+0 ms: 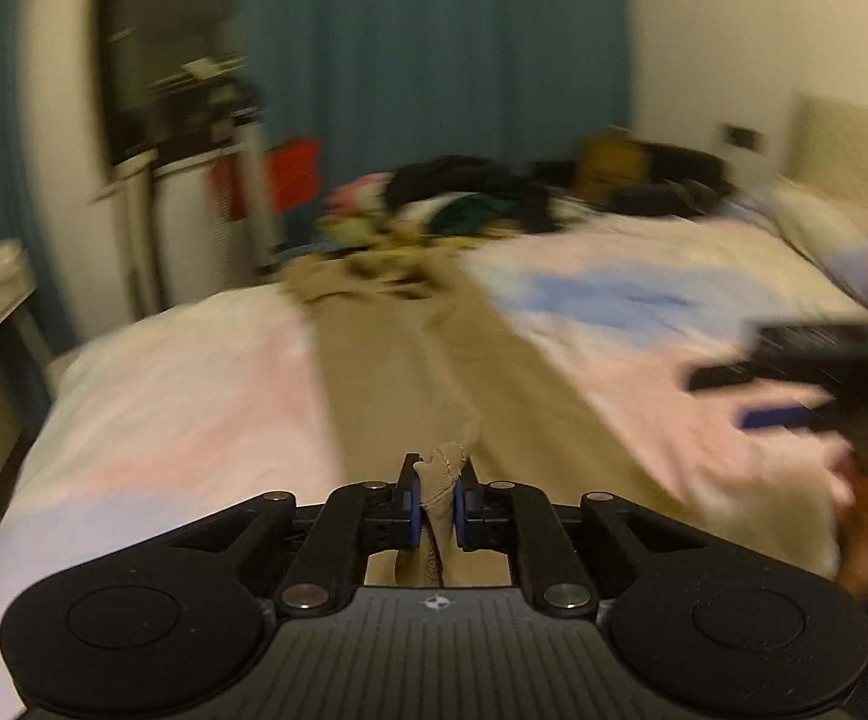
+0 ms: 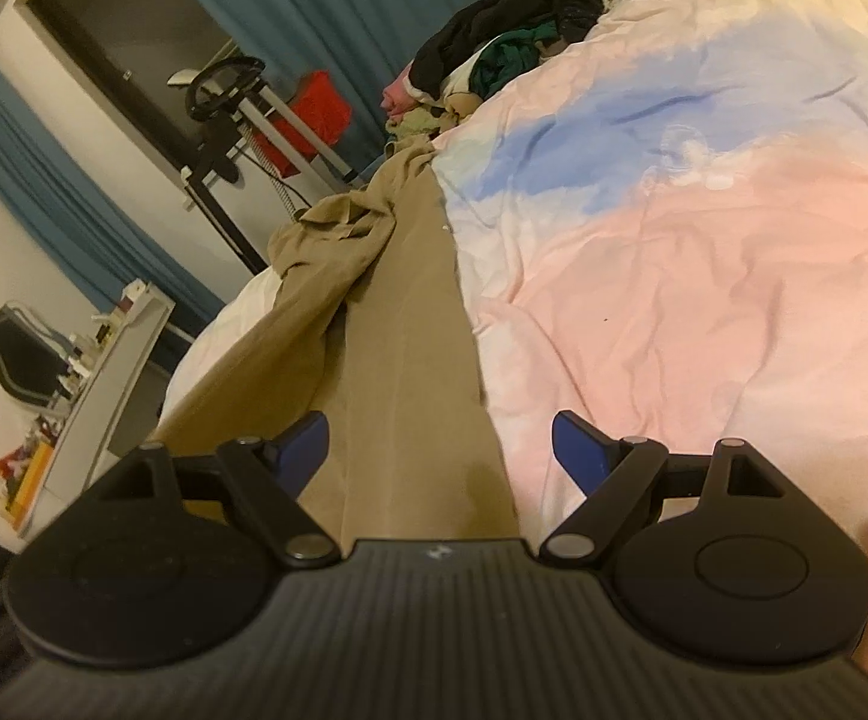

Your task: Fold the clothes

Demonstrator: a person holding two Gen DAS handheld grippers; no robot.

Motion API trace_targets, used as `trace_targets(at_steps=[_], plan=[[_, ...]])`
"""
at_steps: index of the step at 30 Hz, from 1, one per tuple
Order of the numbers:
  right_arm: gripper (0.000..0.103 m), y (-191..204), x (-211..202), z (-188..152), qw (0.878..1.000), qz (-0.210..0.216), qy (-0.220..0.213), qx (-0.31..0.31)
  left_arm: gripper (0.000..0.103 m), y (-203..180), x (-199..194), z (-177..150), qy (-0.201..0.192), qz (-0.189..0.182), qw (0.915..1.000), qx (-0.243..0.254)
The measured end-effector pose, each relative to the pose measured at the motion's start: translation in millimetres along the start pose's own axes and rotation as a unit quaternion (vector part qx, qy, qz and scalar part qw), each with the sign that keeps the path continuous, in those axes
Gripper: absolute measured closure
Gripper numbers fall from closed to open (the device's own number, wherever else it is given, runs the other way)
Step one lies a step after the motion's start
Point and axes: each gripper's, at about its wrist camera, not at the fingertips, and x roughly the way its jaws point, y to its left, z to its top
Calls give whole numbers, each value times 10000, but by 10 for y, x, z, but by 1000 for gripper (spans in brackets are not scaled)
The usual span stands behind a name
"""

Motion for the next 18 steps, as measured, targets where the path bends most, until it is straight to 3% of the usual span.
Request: trace_targets(at_steps=[5,7,9,10,12,13,14,18], plan=[[20,-62,13,10,9999,27,110,106,95,-484,321,-151,595,-594,9941,683],[20,-79,40,-3,9996,97,241,123,93,-502,494,-223,990,-784,9904,555],[20,-118,81,-20,9985,227,436,233,85,-491,660,-290,1391,-973,9849,351],[20,-147,101,-35,9976,298,539,330,82,-440,696,-309,1505,-1034,9830,178],[20,-191,139,-67,9951,419,726,530,64,-263,696,-318,1587,-1134,9803,-299],[20,-221,151,-86,9936,457,811,647,46,-150,674,-309,1577,-1199,9784,-590],[19,-263,173,-101,9917,477,898,784,38,-42,646,-302,1534,-1270,9759,-891],[19,-418,280,-178,9822,491,1262,1299,30,480,545,-332,1306,-1403,9559,-2225]])
